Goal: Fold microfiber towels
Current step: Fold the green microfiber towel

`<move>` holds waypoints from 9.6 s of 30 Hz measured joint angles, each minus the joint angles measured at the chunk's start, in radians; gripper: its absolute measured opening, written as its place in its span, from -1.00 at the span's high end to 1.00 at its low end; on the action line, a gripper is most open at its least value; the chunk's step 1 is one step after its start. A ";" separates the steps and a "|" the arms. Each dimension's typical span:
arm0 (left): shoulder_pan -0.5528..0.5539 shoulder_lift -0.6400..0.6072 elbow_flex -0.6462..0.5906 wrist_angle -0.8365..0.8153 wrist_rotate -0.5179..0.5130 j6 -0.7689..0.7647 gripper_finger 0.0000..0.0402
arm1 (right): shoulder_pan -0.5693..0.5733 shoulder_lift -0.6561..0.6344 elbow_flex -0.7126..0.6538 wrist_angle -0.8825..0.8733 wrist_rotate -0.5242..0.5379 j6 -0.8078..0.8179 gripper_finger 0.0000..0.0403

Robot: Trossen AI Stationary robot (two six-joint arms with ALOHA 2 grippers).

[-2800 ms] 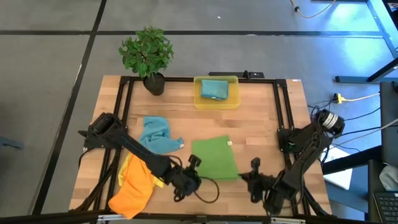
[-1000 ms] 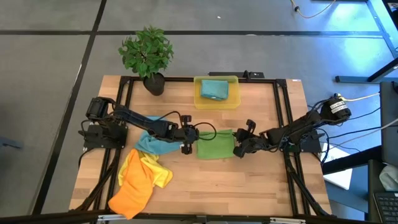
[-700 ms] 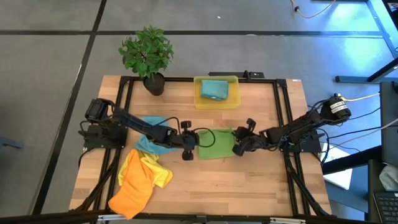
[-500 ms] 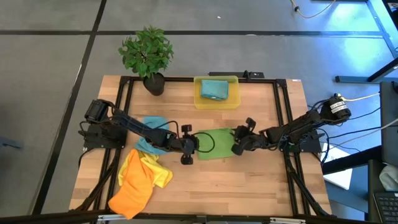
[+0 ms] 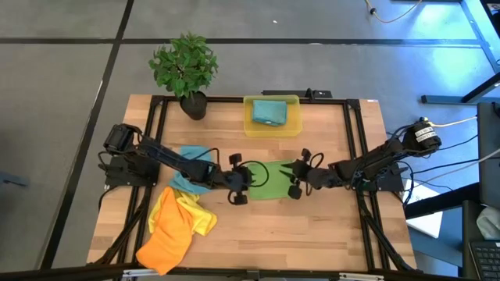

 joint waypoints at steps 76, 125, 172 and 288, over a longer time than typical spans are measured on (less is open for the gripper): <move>-0.248 -0.106 -0.491 1.004 -0.055 -0.053 0.97 | 0.090 0.287 0.187 0.299 -0.211 -0.131 0.47; -0.223 -0.106 -0.534 1.015 -0.053 -0.073 0.99 | 0.035 0.309 0.186 0.231 -0.891 -0.005 0.95; -0.189 0.354 0.085 0.443 0.175 -0.024 0.42 | 0.180 0.090 0.185 -0.310 -0.510 0.157 0.94; -0.325 0.242 0.094 0.252 -0.083 0.299 -0.05 | 0.537 0.369 0.483 -0.571 0.245 0.220 0.97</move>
